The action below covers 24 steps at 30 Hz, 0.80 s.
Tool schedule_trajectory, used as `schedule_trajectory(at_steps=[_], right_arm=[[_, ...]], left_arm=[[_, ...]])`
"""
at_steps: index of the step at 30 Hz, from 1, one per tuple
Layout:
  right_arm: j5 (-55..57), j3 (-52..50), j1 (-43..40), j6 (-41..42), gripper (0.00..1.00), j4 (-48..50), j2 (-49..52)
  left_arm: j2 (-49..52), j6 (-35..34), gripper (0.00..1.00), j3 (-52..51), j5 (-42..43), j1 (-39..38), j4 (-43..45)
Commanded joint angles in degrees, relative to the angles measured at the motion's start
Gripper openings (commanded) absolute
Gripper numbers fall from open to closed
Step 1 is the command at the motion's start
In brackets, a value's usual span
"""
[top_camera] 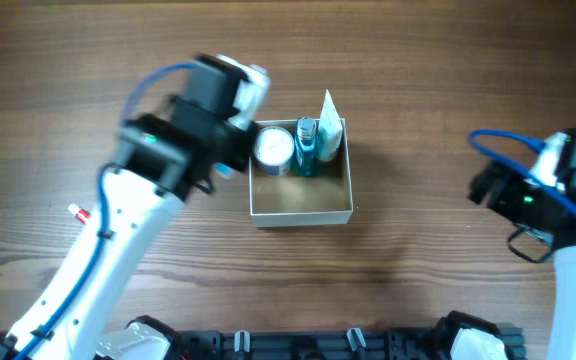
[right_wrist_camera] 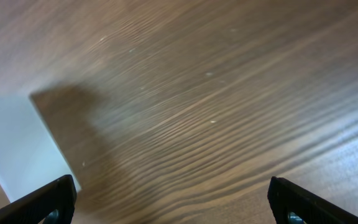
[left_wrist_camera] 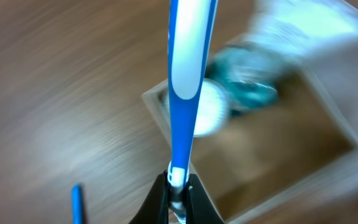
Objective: Pack container
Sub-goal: 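Carry the toothbrush with the left gripper and drop it in the box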
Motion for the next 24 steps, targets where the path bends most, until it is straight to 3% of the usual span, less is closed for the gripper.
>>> schedule_trajectory(at_steps=[1, 9, 24], right_arm=[[-4.07, 0.81, -5.6, 0.68, 1.0, -0.24, -0.24], [-4.02, 0.81, -5.79, 0.61, 1.0, -0.26, 1.38], [-4.02, 0.81, -5.77, -0.04, 1.0, -0.09, 1.38]], left_arm=[[2.01, 7.78, 0.04, -0.31, 0.24, -6.78, 0.17], [6.71, 12.5, 0.04, -0.31, -0.44, -17.79, 0.15], [21.77, 10.47, 0.04, -0.5, -0.42, -13.38, -0.09]])
